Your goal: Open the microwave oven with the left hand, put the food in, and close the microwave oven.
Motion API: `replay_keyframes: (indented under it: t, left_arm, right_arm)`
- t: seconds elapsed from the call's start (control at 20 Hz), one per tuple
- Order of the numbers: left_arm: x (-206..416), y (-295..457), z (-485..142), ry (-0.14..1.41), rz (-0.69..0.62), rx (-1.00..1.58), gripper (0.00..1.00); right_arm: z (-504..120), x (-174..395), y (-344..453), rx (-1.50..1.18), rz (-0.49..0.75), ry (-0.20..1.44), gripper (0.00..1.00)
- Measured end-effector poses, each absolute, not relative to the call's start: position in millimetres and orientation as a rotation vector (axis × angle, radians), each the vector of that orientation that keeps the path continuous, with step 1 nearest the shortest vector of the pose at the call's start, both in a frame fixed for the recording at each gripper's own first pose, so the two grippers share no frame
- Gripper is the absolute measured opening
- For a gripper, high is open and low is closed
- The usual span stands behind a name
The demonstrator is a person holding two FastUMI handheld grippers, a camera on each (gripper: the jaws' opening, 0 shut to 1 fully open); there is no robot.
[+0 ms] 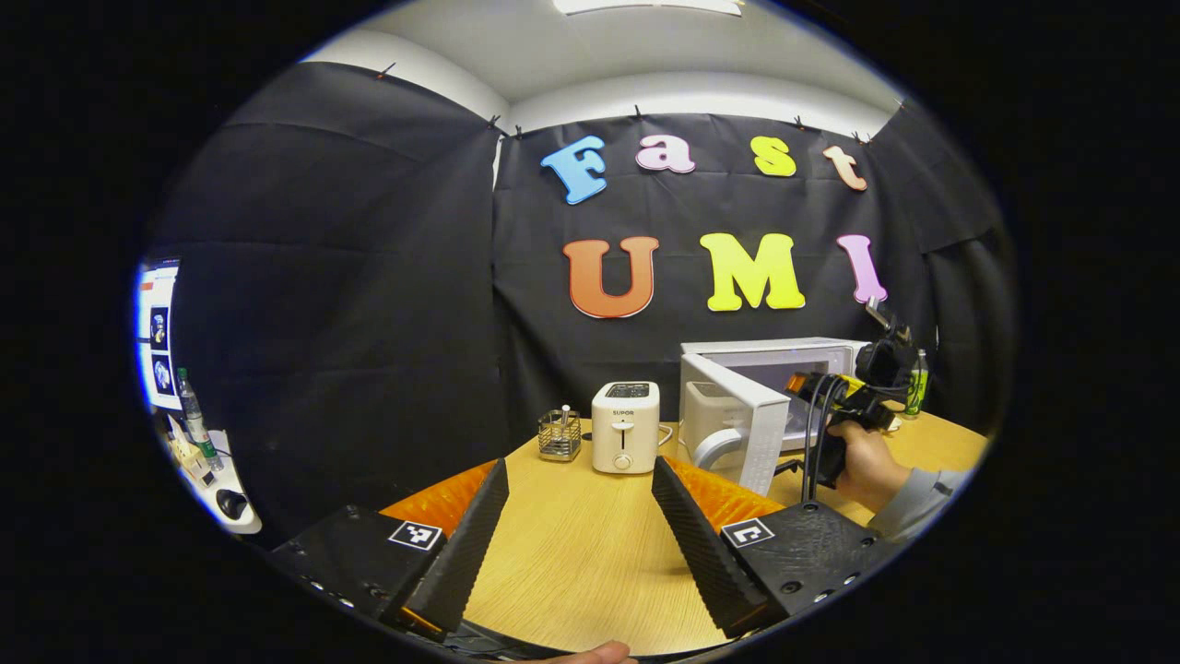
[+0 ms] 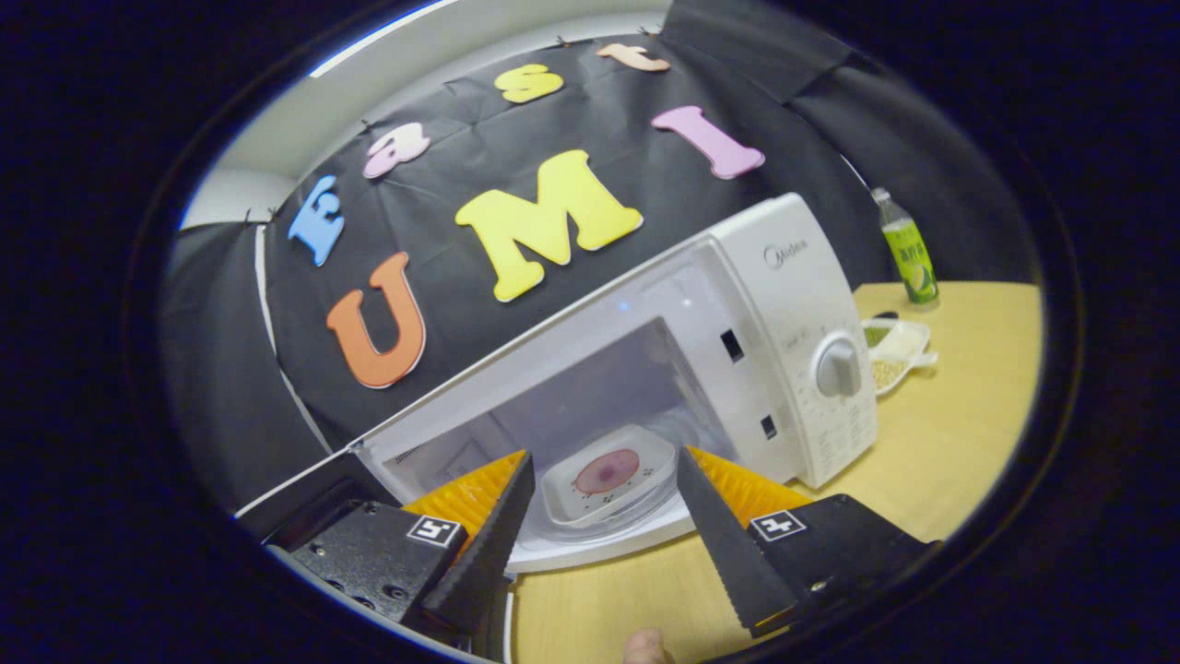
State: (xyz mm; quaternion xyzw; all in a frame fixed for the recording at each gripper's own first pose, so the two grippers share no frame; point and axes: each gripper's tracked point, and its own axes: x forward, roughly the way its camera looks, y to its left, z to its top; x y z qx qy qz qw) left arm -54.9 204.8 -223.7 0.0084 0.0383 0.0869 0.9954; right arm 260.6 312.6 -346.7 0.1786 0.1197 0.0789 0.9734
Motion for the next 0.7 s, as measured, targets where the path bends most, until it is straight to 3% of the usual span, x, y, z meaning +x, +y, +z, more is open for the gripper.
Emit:
replay_keyframes:
  t: [0.1, 0.15, 0.2, 0.25, 0.3, 0.35, 0.4, 0.45, 0.5, 0.6, 0.65, 0.7]
  left_arm:
    - [-56, 207, -226, 0.082, 0.182, 0.027, 0.94]
    - [-57, 207, -225, 0.08, 0.179, 0.026, 0.93]
    - [-56, 205, -225, 0.075, 0.167, 0.021, 0.92]
    - [-54, 205, -224, 0.067, 0.165, 0.018, 0.92]
    - [-51, 207, -225, 0.063, 0.17, 0.018, 0.87]
    - [-49, 209, -225, 0.056, 0.17, 0.013, 0.72]
    - [-45, 208, -225, 0.051, 0.171, 0.005, 0.75]
    - [-43, 208, -226, 0.049, 0.168, -0.002, 0.57]
    - [-40, 204, -226, 0.042, 0.154, -0.005, 0.57]
    - [-33, 201, -229, 0.032, 0.142, 0.013, 0.47]
    - [-28, 207, -232, 0.027, 0.166, 0.021, 0.39]
    - [-22, 207, -235, 0.033, 0.166, 0.018, 0.05]
  right_arm:
    - [-327, 247, 299, 0.277, 0.193, 0.217, 0.99]
    - [-316, 240, 294, 0.259, 0.204, 0.206, 0.9]
    - [-306, 231, 284, 0.25, 0.206, 0.199, 0.91]
    - [-292, 220, 276, 0.25, 0.218, 0.182, 1.0]
    - [-277, 207, 272, 0.251, 0.25, 0.162, 1.0]
    - [-264, 196, 269, 0.237, 0.288, 0.135, 1.0]
    - [-254, 183, 260, 0.207, 0.298, 0.118, 0.91]
    - [-245, 169, 248, 0.171, 0.297, 0.097, 0.9]
    - [-236, 156, 237, 0.142, 0.287, 0.08, 1.0]
    - [-219, 133, 225, 0.096, 0.292, 0.051, 1.0]
    - [-212, 119, 216, 0.075, 0.292, 0.038, 0.9]
    - [-205, 107, 207, 0.055, 0.294, 0.037, 1.0]
